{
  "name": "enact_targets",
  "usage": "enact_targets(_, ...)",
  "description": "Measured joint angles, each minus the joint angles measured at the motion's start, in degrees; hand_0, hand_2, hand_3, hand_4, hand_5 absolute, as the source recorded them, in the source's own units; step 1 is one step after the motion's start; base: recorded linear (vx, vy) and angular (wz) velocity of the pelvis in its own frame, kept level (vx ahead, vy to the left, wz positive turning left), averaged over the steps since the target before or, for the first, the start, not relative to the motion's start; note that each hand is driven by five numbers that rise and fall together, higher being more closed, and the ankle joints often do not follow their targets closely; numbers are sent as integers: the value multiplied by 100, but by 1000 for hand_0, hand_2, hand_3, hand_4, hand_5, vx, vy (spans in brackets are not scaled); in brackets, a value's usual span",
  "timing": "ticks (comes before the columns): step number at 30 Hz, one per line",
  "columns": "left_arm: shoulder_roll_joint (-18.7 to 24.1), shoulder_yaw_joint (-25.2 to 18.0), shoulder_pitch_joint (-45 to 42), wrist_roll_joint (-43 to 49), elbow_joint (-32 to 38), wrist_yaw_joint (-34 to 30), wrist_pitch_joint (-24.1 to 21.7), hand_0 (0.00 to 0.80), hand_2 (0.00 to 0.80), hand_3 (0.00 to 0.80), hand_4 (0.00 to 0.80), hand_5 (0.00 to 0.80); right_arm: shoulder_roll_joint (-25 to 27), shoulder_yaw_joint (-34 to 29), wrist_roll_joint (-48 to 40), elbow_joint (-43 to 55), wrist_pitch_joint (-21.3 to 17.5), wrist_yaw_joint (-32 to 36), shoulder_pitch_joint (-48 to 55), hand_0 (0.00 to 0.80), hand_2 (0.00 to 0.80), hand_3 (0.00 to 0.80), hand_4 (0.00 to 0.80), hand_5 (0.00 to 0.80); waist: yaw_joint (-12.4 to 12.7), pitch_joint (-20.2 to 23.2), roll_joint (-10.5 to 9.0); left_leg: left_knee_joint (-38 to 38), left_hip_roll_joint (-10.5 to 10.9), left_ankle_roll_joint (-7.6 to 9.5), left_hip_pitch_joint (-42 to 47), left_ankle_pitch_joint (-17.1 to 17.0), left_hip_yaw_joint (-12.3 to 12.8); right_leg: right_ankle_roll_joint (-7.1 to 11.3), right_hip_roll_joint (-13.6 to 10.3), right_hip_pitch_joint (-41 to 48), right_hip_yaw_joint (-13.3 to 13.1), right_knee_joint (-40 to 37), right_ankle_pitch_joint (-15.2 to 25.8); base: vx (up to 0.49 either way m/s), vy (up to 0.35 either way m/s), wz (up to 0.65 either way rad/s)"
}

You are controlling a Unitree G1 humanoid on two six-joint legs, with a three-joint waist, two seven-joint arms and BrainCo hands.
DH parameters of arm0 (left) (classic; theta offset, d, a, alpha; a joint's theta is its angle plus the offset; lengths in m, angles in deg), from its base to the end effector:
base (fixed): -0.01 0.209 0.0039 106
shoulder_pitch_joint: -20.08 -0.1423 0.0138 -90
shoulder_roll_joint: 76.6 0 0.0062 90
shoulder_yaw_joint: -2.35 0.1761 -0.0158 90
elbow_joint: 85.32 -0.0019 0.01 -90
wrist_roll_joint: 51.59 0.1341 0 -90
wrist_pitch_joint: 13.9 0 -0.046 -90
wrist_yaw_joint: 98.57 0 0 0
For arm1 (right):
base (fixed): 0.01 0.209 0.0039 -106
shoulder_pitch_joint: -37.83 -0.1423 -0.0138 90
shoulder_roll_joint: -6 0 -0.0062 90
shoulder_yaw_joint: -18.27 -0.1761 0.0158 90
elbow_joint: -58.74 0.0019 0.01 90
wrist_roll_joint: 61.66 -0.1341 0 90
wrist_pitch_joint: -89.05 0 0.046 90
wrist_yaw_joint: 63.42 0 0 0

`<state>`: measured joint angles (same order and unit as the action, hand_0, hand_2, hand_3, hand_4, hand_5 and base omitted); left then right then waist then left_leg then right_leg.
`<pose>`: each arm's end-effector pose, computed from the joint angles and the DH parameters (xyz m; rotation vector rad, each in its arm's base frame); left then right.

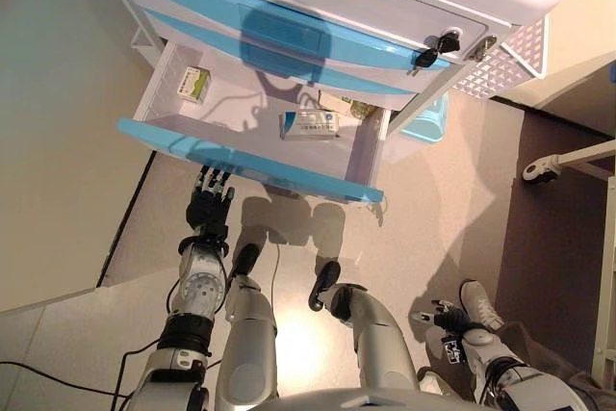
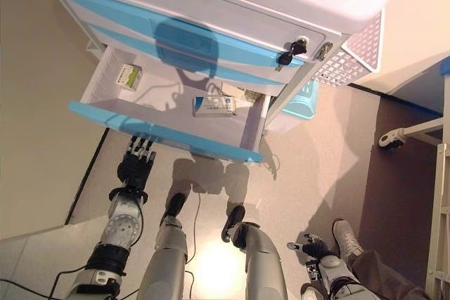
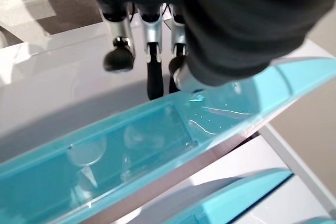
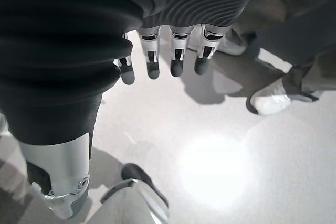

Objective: Open the drawer and pick up the medicine

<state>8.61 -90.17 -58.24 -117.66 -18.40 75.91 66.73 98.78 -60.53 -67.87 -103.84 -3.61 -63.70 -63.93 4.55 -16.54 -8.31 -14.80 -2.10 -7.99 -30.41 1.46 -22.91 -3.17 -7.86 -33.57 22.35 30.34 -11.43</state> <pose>0.2321 0.2006 0.0312 -0.9447 -0.0501 0.1391 0.1382 -0.2442 -0.0785 -0.3326 1.0225 -0.0856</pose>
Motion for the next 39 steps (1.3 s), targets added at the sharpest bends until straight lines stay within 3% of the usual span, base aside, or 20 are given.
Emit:
enact_targets(6,33,122,-192,-11,201,-42,20,800,800,800,800,800,-11,9,-3,2,-1,10,26,0,0,0,0,0,178,-42,-32,-82,42,-155,-28,36,-129,-3,-42,11,56,150,-116,46,-39,13)
enact_targets(22,344,136,-689,-45,460,-172,188,800,800,800,800,800,-5,20,-8,58,0,9,26,0,0,0,0,0,418,-51,-72,-109,82,-190,-23,86,-172,53,-78,140,136,147,-243,32,-2,6)
enact_targets(23,378,131,-699,-45,460,-173,215,72,72,72,72,72,-6,20,-8,67,0,9,24,0,0,0,0,0,445,-51,-72,-110,86,-190,-25,86,-178,53,-81,139,137,147,-243,0,0,0)
enact_targets(24,392,131,-704,-45,460,-173,228,0,0,0,0,0,-6,20,-8,78,0,9,20,0,0,0,0,0,452,-51,-72,-110,89,-190,-26,86,-178,53,-85,139,139,147,-243,0,0,0)
enact_targets(36,480,223,-785,33,598,-119,260,0,0,0,0,0,-6,-14,-13,186,0,-15,21,0,0,0,0,0,434,-52,-71,-87,141,-189,-23,86,-166,93,-148,137,126,142,-264,-3,15,0)
enact_targets(39,531,98,-814,634,564,304,145,0,0,0,0,0,-5,-59,-18,187,10,-79,35,0,0,0,0,0,420,-50,-54,-90,137,-188,121,88,-69,79,-149,259,63,106,-238,50,62,-8)
